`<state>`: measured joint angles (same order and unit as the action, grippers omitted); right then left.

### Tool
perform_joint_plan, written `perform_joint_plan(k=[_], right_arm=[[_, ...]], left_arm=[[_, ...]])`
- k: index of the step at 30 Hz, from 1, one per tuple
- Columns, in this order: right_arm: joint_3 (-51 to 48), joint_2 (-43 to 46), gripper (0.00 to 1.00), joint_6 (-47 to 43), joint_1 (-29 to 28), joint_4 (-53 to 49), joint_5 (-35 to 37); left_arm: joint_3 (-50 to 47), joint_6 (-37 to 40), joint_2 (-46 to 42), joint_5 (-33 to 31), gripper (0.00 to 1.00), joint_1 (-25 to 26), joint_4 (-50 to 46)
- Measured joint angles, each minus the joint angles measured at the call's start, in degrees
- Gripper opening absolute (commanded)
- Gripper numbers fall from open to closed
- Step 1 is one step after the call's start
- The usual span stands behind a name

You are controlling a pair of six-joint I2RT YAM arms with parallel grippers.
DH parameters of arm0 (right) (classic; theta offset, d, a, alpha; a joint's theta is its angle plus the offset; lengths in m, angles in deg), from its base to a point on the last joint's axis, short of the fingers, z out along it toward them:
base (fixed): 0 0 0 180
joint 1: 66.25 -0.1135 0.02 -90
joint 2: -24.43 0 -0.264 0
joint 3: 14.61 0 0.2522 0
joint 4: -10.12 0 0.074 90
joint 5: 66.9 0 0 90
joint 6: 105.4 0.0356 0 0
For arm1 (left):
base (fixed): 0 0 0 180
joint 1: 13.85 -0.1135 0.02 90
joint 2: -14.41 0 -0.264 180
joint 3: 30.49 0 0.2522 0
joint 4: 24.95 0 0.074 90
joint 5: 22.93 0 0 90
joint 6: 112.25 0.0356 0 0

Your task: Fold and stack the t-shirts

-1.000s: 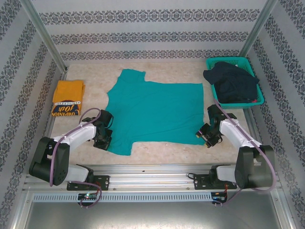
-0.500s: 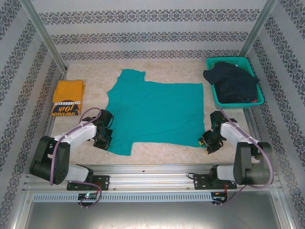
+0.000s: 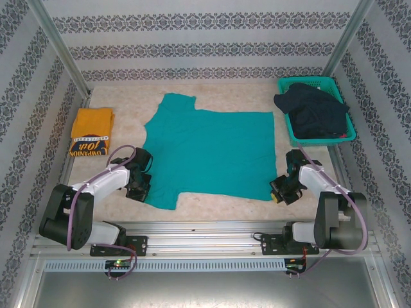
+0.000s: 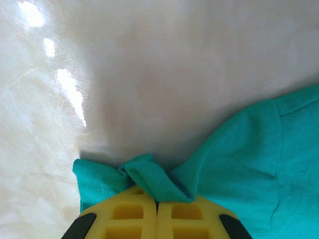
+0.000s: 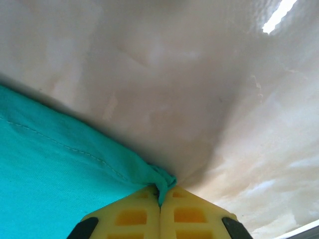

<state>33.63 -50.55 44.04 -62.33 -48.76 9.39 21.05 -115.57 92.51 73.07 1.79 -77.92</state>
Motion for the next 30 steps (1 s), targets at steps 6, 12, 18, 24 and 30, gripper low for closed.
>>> perform_joint_plan(k=[6, 12, 18, 24, 30], right_arm=[[0.02, 6.29, 0.00, -1.29, 0.00, -2.93, 1.49], [2.08, 15.19, 0.00, -1.90, 0.00, -9.90, 2.34], [7.45, 15.56, 0.00, -1.95, 0.00, -12.17, 2.36], [12.28, 9.42, 0.00, -2.40, 0.00, -11.87, 3.19], [17.18, 2.93, 0.00, -2.80, 0.00, -10.27, 3.63]], left_arm=[[0.28, 0.81, -1.86, -2.25, 0.00, 0.00, -3.56], [6.19, 2.34, -7.48, -6.03, 0.00, 0.00, -12.04], [15.85, 4.66, -4.74, -8.35, 0.00, 0.00, -16.09], [25.44, 8.39, 3.63, -9.79, 0.00, -0.02, -17.77], [33.31, 12.59, 10.08, -11.10, 0.00, -0.28, -19.91]])
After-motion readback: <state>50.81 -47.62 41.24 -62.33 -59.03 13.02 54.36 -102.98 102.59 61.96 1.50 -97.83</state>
